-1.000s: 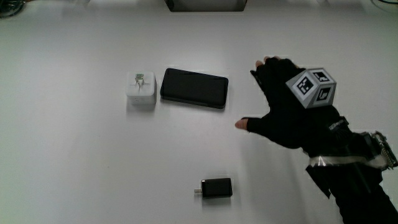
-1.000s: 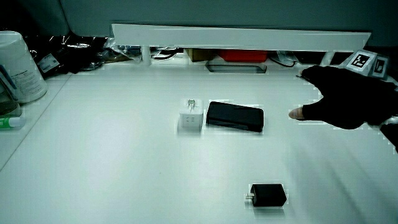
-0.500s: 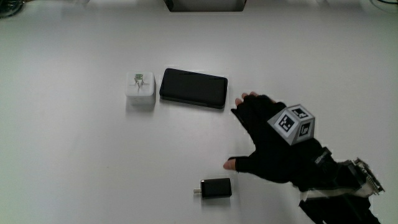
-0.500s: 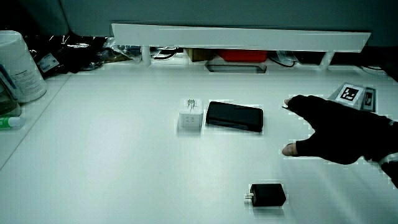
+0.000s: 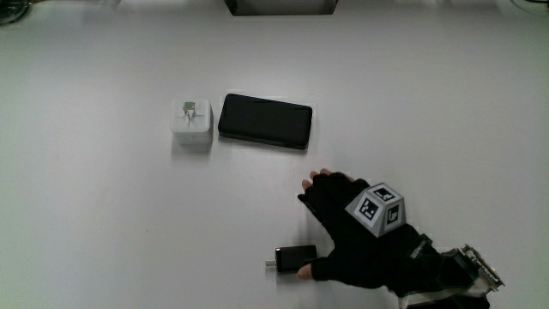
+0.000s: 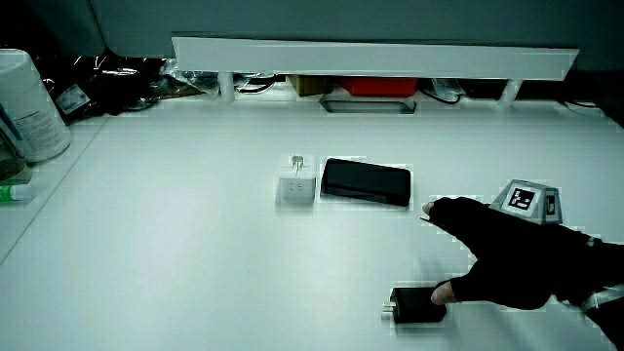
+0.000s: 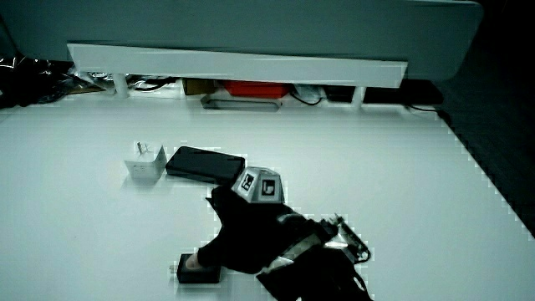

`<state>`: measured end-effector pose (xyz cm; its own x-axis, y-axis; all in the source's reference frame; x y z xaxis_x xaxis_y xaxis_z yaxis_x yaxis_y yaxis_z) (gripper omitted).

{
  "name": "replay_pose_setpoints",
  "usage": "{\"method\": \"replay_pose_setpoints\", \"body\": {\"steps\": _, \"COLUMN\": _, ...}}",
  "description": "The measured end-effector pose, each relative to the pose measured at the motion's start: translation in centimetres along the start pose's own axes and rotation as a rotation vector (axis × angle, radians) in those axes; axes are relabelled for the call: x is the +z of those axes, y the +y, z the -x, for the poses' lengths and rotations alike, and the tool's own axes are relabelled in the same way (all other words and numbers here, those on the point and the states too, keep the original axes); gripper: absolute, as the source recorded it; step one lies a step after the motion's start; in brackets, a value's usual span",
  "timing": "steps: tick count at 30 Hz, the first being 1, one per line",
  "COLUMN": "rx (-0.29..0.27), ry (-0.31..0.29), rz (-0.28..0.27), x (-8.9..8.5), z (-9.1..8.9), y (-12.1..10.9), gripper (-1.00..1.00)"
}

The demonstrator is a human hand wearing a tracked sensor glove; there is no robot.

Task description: Pick charger

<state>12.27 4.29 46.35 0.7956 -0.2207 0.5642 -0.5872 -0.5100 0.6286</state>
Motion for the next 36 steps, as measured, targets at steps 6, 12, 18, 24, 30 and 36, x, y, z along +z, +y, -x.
{"method": "replay_pose_setpoints", "body": {"steps": 6, "rx": 0.01, "ry": -0.019, "rz": 0.084, "x": -2.6, "z": 0.2, "y": 1.1, "gripper": 0.0}}
{"method": "replay_pose_setpoints", "body": {"steps": 12, "rx": 0.004, "ry": -0.024, "rz": 0.113, "x": -4.0, "z": 0.2, "y": 1.9, "gripper": 0.0}}
{"method": "replay_pose_setpoints", "body": {"steps": 18, "rx": -0.006, "ry": -0.018, "rz": 0.136, "x": -5.0, "z": 0.0, "y": 2.5, "gripper": 0.0}}
{"method": "replay_pose_setpoints", "body": {"steps": 24, "rx": -0.018, "ry": -0.022, "rz": 0.133, "x": -5.4, "z": 0.0, "y": 2.8, "gripper": 0.0}}
{"method": "replay_pose_setpoints", "body": {"steps": 30, "rx": 0.012, "ry": -0.023, "rz": 0.081, "x": -5.3, "z": 0.2, "y": 2.7, "gripper": 0.14}}
{"method": "replay_pose_setpoints", "body": {"steps": 36, "rx": 0.045, "ry": -0.05, "rz": 0.002, "x": -5.1, "z": 0.6, "y": 2.5, "gripper": 0.41}}
